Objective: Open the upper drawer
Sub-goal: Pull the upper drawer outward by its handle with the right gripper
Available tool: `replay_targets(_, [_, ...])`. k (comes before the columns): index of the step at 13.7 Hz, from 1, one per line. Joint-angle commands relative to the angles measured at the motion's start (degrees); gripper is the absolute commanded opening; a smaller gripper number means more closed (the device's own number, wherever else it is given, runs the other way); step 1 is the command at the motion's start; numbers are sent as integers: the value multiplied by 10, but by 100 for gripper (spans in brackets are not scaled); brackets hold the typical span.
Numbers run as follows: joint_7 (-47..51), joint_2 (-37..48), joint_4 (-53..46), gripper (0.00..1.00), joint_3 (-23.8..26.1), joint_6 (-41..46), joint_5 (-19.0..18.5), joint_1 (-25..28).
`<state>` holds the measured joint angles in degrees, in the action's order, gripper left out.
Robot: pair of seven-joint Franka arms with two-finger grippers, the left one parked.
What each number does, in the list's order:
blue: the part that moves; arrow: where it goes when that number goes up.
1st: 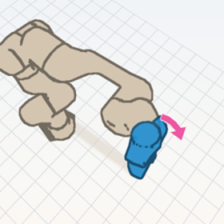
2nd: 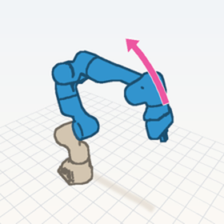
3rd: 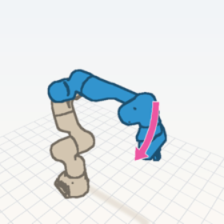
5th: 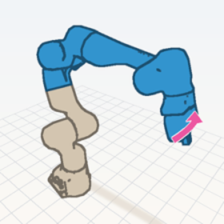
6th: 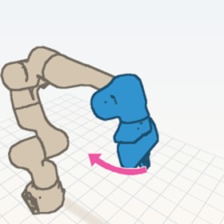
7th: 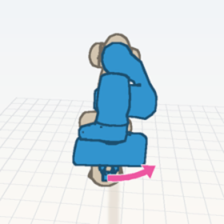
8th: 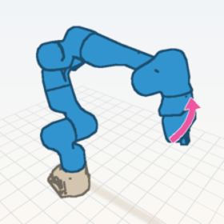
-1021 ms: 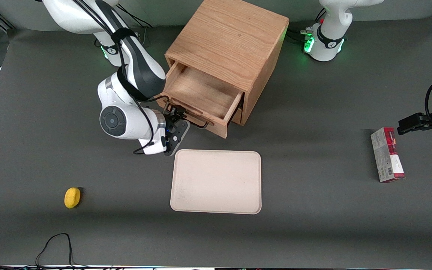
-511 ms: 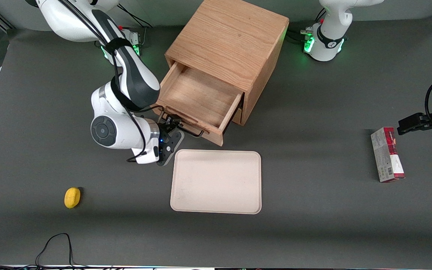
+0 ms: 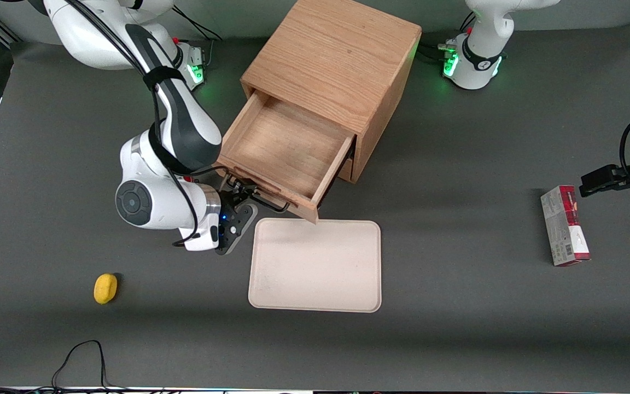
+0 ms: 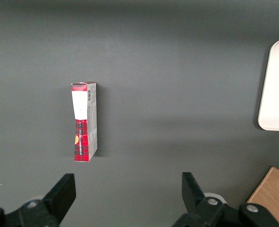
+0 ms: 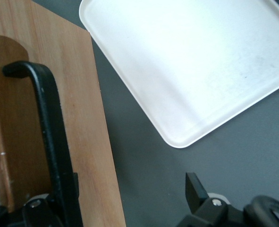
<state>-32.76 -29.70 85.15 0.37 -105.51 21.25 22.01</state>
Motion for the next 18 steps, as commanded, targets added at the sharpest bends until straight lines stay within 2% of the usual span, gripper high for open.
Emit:
replay_targets(1, [-10,-19,-30,100,2,2,-5,-7])
replay_targets(18, [-7,-63,-101,100,2,2,0,-49])
